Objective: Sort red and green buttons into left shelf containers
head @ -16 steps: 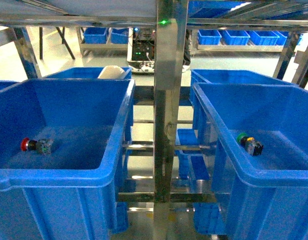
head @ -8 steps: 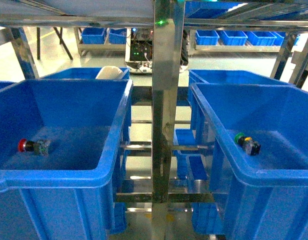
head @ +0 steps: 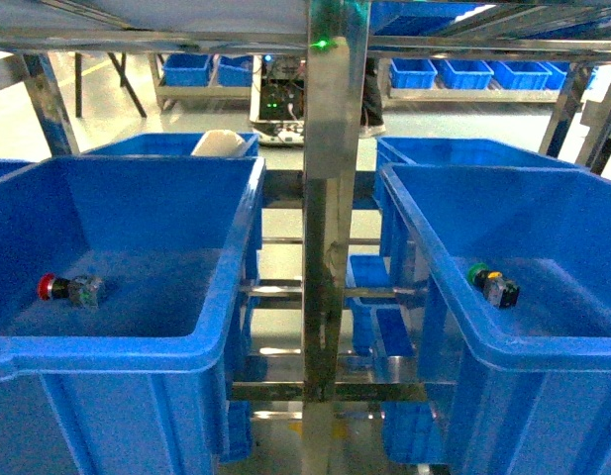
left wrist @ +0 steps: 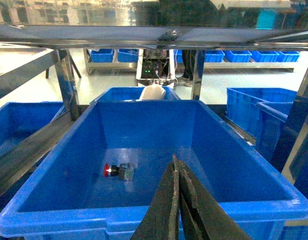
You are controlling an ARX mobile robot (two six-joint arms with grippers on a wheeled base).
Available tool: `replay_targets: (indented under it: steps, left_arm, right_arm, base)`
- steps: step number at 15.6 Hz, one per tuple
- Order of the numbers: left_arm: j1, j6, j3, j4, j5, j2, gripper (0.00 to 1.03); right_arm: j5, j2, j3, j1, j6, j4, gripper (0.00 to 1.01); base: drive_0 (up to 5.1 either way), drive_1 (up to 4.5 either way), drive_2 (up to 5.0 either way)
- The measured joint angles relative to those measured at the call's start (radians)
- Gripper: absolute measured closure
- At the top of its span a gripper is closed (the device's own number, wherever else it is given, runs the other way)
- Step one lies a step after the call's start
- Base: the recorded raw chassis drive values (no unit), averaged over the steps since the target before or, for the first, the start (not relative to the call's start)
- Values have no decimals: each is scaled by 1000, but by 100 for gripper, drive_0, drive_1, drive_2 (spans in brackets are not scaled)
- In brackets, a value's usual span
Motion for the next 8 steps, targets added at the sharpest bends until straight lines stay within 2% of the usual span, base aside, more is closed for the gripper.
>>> replay_targets:
  steps: [8]
  left_arm:
    - [0,0,-41,15,0,-46,101]
  right_arm:
    - [3,0,-2,0,0,-19,99]
  base:
    - [0,0,0]
